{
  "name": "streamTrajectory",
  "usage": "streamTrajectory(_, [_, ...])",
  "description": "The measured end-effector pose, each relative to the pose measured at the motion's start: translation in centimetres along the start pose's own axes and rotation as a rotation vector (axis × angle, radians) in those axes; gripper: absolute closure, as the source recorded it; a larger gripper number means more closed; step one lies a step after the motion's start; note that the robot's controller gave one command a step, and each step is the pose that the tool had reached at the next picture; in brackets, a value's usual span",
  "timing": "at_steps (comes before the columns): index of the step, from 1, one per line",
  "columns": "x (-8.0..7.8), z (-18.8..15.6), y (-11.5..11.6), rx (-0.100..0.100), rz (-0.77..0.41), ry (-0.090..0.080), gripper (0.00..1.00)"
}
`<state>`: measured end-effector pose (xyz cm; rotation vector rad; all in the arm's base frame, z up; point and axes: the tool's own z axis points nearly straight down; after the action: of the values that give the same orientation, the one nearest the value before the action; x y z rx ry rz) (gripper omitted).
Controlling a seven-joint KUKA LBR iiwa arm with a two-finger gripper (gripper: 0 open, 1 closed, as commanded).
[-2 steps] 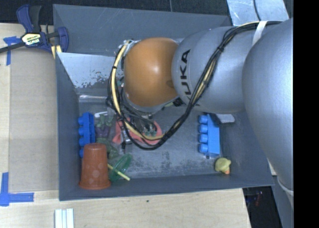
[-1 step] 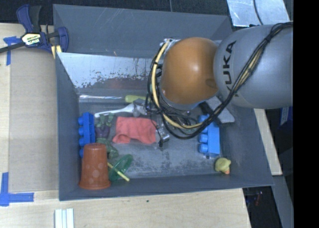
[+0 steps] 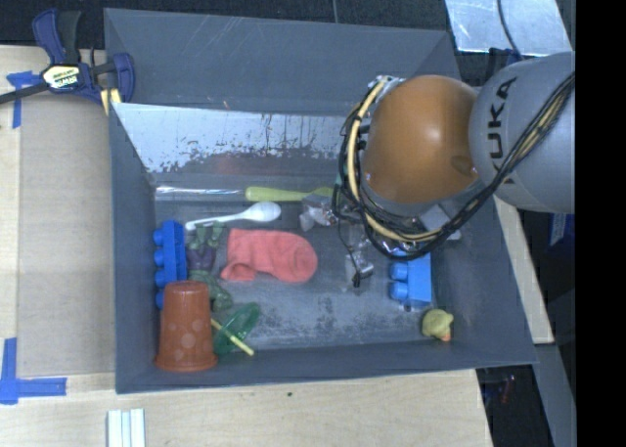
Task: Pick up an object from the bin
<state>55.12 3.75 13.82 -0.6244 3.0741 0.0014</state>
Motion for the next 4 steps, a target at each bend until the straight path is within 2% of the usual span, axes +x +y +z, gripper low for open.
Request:
streamTrajectory(1, [-3.5,7.2,2.5,-0.001,0.054,-0.003,0.0])
streamTrajectory(2, [-3.4,6.7,7.3,0.005,0.125,-0.014,1.0])
streamTrajectory(3, [-3.4,6.7,7.3,0.005,0.126,-0.014,1.0])
streamTrajectory(4, [-3.1,3.0,7.3,0.004,0.126,-0.006,1.0])
